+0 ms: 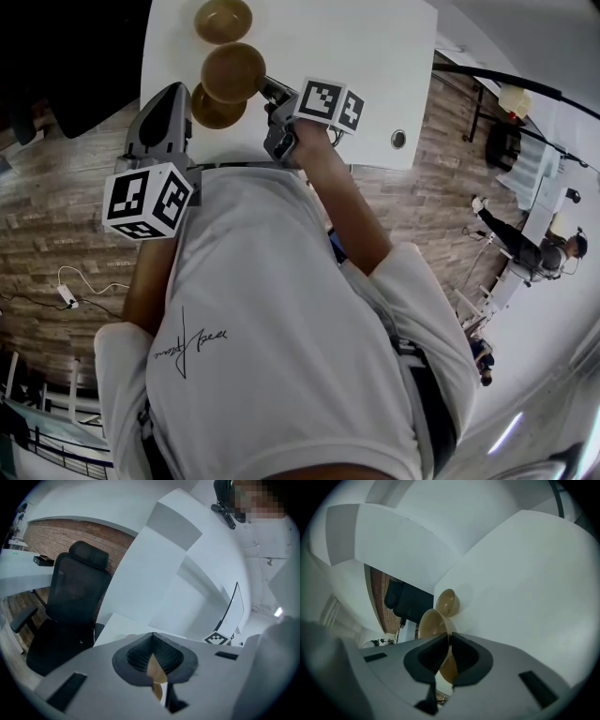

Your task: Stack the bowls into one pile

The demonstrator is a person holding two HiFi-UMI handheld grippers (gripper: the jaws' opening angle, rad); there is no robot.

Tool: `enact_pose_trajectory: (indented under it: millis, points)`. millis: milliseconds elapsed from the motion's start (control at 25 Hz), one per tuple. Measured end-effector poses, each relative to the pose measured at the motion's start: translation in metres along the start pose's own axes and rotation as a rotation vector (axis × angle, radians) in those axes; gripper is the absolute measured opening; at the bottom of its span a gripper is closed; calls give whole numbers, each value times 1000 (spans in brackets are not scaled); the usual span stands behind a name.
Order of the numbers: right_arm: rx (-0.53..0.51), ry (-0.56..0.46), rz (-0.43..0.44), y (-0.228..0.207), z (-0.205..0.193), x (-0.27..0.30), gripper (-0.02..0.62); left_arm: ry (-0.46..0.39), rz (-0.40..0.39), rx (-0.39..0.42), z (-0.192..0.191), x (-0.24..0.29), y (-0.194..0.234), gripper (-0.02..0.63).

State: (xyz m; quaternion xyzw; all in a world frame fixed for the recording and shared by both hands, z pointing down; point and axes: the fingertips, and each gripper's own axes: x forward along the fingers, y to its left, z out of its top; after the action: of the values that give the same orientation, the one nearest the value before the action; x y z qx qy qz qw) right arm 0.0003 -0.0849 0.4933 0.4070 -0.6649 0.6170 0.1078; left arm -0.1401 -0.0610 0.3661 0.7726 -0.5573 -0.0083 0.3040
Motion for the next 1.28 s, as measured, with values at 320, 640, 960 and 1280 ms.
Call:
enact_pose_trajectory:
  millis: [320,640,960,1280]
  points:
    - [-11,50,12,5,-19,6,29,5,-1,-5,-1,-2,4,3]
    - [7,105,26,2,-34,10,29,13,1,-16,-3,0,6,3]
    - [28,160,35,-6,-49,11,29,29,5,-17,-10,0,8,3]
    - [59,186,18,-14,-63,16,29,37,7,-29,-12,-4,14,3]
